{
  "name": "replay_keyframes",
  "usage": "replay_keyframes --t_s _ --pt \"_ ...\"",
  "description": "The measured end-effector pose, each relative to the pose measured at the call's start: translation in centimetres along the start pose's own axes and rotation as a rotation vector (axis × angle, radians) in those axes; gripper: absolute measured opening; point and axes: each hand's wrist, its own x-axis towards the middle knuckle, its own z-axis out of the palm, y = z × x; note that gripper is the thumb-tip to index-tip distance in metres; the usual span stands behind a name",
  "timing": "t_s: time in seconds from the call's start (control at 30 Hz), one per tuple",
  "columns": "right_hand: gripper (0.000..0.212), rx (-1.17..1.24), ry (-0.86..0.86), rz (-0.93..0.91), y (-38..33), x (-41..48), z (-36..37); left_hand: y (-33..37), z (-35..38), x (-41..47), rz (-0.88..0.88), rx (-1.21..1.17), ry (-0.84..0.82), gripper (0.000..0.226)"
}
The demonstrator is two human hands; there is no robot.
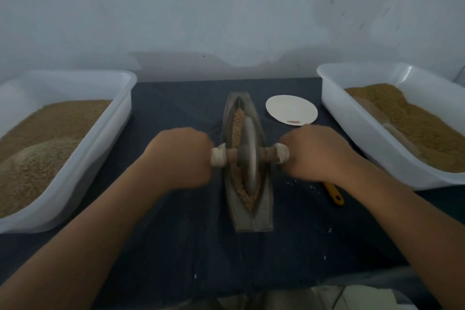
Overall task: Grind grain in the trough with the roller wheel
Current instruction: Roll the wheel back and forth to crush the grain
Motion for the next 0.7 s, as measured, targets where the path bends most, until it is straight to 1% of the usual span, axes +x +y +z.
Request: replay_keyframes --t_s 0.07,0.1,0.17,0.23,0.3,0.37,0.47,0.53,0.6,0.63,0.7 --pt "0.034 0.035 -0.061 0.001 0.3 -0.1 0.4 0.1 -0.4 0.1 0.012 0.048 0.002 0.022" --pt "0.031 0.045 -0.062 0.019 0.3 0.6 0.6 0.1 -0.7 0.9 0.005 0.051 -0.011 0.022" --pt "0.026 0.024 0.027 0.073 0.1 3.3 0.7 -0.5 -1.4 3.8 -0.022 0.041 -0.042 0.024" --pt "0.020 -0.016 0.153 0.127 0.0 6.2 0.4 -1.1 -2.3 6.9 -0.066 0.070 -0.021 0.029" --pt "0.019 -0.012 0.155 0.167 0.0 7.9 -0.3 -1.2 -3.1 8.9 -0.089 0.096 0.014 0.033" --pt "0.019 -0.003 0.132 0.145 0.1 7.9 -0.3 -0.7 -3.6 9.1 -0.080 0.093 0.002 0.032" --pt "0.024 0.018 0.122 0.096 0.2 4.3 0.7 -0.5 -3.0 6.0 -0.012 0.036 -0.086 0.022" --pt "0.028 -0.022 0.213 -0.004 -0.1 0.6 1.1 -0.8 -1.8 2.7 0.026 -0.033 -0.149 0.017" --pt "0.028 -0.042 0.271 -0.100 -0.3 -1.9 0.7 -1.0 -1.2 0.6 0.024 -0.103 -0.183 0.019" --pt "0.028 -0.053 0.261 -0.116 0.0 -2.0 0.6 -1.1 -1.0 0.6 0.010 -0.125 -0.192 0.022" --pt "0.027 -0.066 0.165 -0.052 -0.1 -0.2 0.4 -1.0 -1.0 1.8 -0.023 -0.106 -0.190 0.026"
